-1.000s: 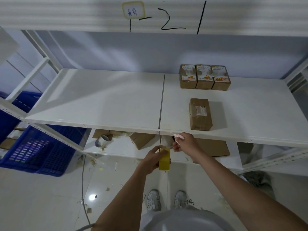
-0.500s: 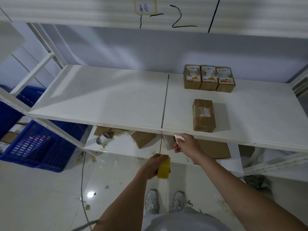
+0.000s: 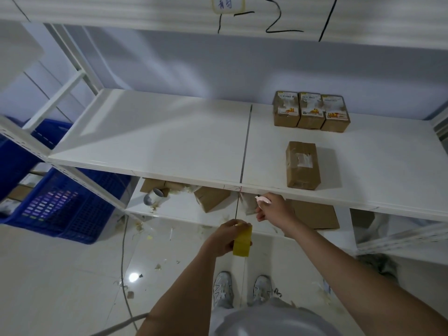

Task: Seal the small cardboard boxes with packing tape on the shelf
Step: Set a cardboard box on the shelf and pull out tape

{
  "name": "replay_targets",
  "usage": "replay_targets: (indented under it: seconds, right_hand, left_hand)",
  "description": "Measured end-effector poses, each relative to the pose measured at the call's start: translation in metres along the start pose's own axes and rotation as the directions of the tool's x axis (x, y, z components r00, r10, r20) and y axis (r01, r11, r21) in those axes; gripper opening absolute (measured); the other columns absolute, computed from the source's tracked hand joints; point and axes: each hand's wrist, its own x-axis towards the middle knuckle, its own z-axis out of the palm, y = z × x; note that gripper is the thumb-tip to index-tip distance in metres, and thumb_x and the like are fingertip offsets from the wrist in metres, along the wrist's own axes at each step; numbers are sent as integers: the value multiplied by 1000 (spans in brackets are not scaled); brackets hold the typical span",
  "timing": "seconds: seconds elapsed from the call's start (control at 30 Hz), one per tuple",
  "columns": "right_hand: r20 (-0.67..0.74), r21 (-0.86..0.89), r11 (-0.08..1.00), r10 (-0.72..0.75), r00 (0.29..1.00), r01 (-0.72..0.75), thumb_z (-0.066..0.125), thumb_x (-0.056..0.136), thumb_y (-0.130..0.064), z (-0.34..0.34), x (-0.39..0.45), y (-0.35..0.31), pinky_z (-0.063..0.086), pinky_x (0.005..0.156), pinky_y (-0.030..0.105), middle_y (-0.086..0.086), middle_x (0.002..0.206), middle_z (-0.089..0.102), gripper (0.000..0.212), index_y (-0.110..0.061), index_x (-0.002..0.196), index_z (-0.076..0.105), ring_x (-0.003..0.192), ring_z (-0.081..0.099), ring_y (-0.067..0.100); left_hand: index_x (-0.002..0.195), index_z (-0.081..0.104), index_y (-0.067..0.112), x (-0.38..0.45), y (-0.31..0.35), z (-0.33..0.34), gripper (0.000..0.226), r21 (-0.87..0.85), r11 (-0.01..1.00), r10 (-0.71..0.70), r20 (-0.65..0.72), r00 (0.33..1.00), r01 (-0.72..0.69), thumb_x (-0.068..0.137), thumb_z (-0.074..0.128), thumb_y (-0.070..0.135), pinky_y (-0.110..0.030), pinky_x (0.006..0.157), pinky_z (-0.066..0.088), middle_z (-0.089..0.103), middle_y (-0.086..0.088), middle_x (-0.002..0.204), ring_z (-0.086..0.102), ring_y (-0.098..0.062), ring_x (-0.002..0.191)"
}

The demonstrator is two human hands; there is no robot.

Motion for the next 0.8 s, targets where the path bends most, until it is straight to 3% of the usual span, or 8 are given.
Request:
replay_targets:
  seconds: [0.13,0.2,0.27,0.4,0.5,0.63,0.8]
  right_hand:
    - [5,-72,997,-7,1000,7,48,101,-10,3,-3,1,62,68,34,13,90,71,18,-8,108,65,69,70,21]
    - [25,-148,988,-35,999,38,52,101,-15,4,-6,1,52,58,20,10,90,72,15,-13,109,65,67,69,13]
    - [61,-184,981,-47,997,57,55,101,-17,8,-8,6,46,55,17,9,92,70,17,-15,116,64,66,68,10]
    - [88,-222,965,-122,989,139,61,98,-14,18,-6,13,45,54,12,11,105,63,15,-13,112,60,79,65,16]
    - [158,-296,934,-157,975,199,60,98,-15,27,-6,15,54,69,24,8,102,66,11,-12,108,66,87,66,17]
    - [189,-363,908,-149,971,210,56,100,-14,36,-5,18,57,85,39,9,105,68,17,-9,111,69,94,66,20]
    - [206,-448,853,-191,960,266,56,101,-12,38,-6,19,56,90,41,14,112,68,20,-4,111,71,101,66,25]
  left_hand:
    - [122,55,6,2,-10,-2,45,25,997,-76,-52,996,77,89,74,31,-40,71,61,68,-17,100,73,-28,73]
    - [116,61,11,3,-13,-2,33,26,998,-48,-68,997,50,91,72,29,-39,68,61,67,-14,97,71,-27,73]
    - [103,69,20,4,-14,-3,13,45,999,-19,-84,996,23,94,66,28,-41,73,61,65,-11,102,68,-27,84]
    - [95,74,19,4,-17,-6,14,6,1000,-10,-146,989,12,95,64,28,-45,82,58,65,-12,104,65,-30,91]
    - [99,75,18,7,-20,-6,23,20,1000,-2,-203,979,7,90,71,39,-47,84,60,67,-15,109,69,-34,99]
    - [99,73,17,9,-20,-2,17,28,1000,12,-242,970,-6,91,72,32,-44,81,60,68,-14,105,69,-30,92]
    - [98,71,17,8,-19,3,16,41,999,28,-266,964,-17,91,71,32,-42,79,59,68,-13,98,67,-29,87]
